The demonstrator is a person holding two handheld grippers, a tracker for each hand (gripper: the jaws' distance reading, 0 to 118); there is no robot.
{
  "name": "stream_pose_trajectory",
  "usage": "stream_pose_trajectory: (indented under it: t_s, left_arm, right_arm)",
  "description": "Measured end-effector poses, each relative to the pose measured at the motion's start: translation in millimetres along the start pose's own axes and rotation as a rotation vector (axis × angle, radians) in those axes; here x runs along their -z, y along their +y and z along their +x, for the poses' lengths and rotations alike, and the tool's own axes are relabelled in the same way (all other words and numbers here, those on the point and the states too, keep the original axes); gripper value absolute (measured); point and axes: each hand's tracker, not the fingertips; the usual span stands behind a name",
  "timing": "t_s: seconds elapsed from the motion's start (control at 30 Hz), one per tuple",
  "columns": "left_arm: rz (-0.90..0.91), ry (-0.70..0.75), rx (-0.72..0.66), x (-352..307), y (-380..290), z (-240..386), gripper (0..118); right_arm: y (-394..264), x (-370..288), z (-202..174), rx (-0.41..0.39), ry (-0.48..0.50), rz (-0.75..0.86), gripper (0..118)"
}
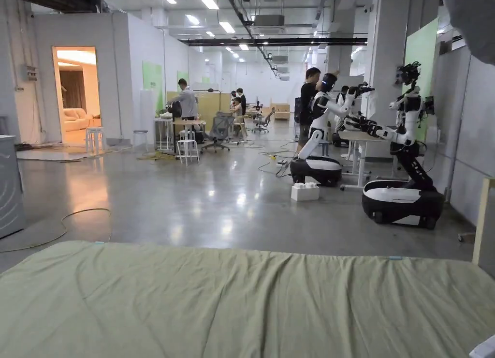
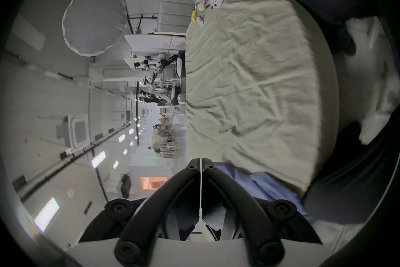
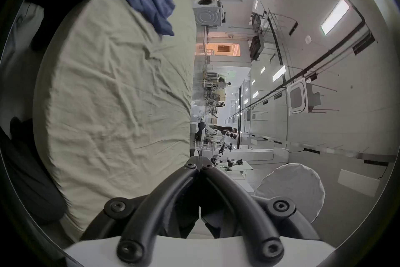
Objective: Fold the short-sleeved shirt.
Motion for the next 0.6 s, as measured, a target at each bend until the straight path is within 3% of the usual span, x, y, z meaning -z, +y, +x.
stream_pose_trajectory:
  t_s: [0.07, 0.13, 0.2, 0.23, 0.27, 0.37, 0.4, 0.43, 0.6]
  left_arm:
    - [-0.012, -0.002, -0.107, -1.7, 5.6, -11.7, 0]
    - [-0.008, 0.033, -0.321, 1.2, -3.6, -34.1, 0]
    - [0.034, 0.092, -0.667, -6.0, -14.2, -81.4, 0]
    - [0.055, 0.116, -0.772, -9.2, -20.0, -95.8, 0]
    - [0.070, 0.152, -0.935, -16.2, -18.1, -117.2, 0]
    - [0.134, 0.177, -1.436, -20.7, -45.3, -131.7, 0]
    - [0.208, 0.119, -1.578, -21.0, -52.7, -127.2, 0]
    - [0.264, 0.061, -1.646, -22.1, -59.6, -125.2, 0]
    - [0.287, 0.229, -1.628, -38.8, -54.4, -126.6, 0]
  right_arm:
    - [-0.7, 3.8, 11.7, 0.258, 0.087, -0.054, 0]
    - [-4.8, 9.0, 38.2, 0.596, 0.080, -0.083, 0]
    - [-28.9, 3.1, 72.1, 0.966, 0.001, -0.100, 0]
    - [-42.8, -2.6, 80.5, 1.089, -0.021, -0.101, 1]
    - [-56.9, -6.0, 92.1, 1.298, -0.046, -0.107, 1]
    - [-84.3, -15.0, 88.5, 1.885, -0.085, -0.113, 1]
    - [-89.1, -17.9, 80.5, 2.013, -0.041, -0.132, 1]
    - [-92.0, -21.4, 84.2, 1.979, -0.121, -0.050, 1]
    - [-84.8, -26.8, 88.6, 1.866, -0.120, -0.079, 1]
